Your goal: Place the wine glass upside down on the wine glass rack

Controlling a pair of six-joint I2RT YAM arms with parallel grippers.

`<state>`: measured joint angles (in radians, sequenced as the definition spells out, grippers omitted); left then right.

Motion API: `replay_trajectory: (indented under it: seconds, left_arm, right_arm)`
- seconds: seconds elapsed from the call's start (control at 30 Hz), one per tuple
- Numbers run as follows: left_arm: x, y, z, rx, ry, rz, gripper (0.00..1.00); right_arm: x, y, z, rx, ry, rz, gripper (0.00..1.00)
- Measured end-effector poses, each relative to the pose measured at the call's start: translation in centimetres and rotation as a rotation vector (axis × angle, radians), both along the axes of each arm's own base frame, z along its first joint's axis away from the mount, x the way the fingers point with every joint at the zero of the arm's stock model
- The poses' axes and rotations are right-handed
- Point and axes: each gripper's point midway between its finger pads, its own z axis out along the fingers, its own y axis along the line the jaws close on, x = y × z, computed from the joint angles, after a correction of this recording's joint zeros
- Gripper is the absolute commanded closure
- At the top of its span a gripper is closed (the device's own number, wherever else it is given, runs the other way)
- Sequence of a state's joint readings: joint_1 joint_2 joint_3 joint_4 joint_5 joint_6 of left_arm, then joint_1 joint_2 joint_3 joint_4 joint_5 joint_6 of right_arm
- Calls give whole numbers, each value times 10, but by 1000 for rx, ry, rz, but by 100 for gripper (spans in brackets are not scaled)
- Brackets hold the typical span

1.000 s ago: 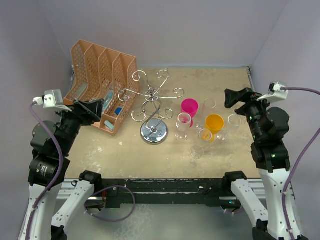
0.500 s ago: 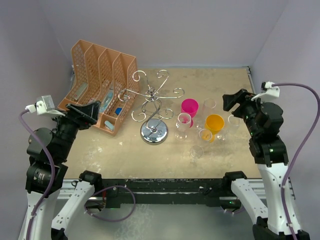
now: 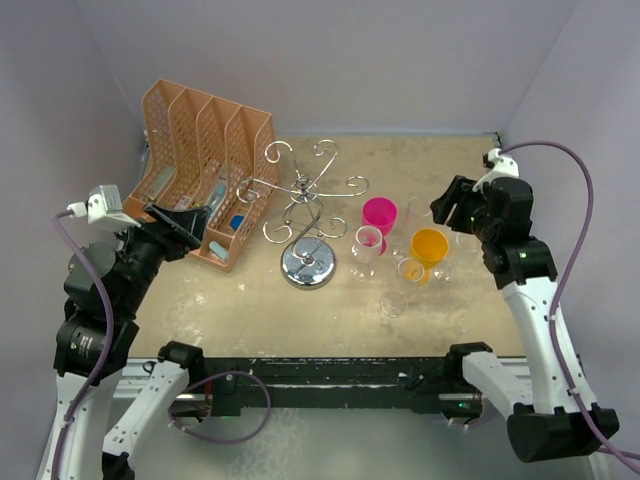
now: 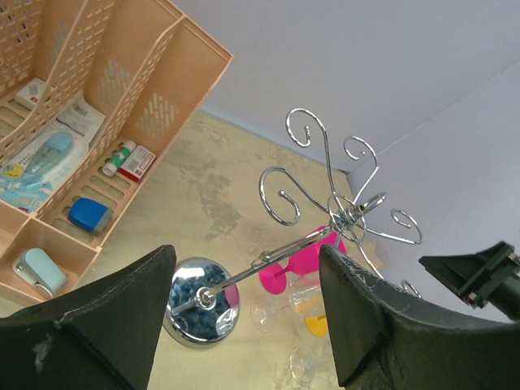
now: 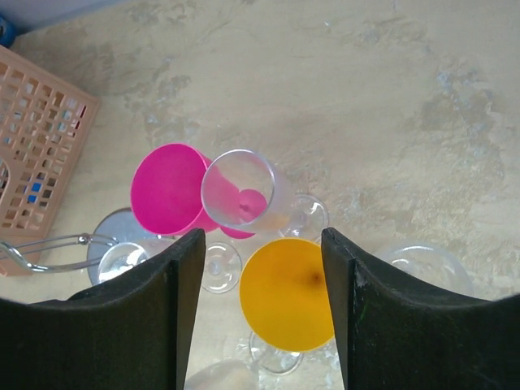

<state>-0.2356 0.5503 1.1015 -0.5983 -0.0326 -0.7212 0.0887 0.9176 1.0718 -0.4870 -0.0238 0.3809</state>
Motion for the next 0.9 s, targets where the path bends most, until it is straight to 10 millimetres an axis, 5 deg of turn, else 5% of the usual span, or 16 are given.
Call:
replay_trajectory:
  seconds: [0.43, 0.9]
  left_arm:
    - [-26, 6, 28, 33, -71, -9, 32]
    - [-33, 17, 19, 69, -64, 31, 32]
  right_arm:
    - [32, -1, -47, -79, 157, 29, 54]
    - [43, 10, -60, -124, 199, 63, 54]
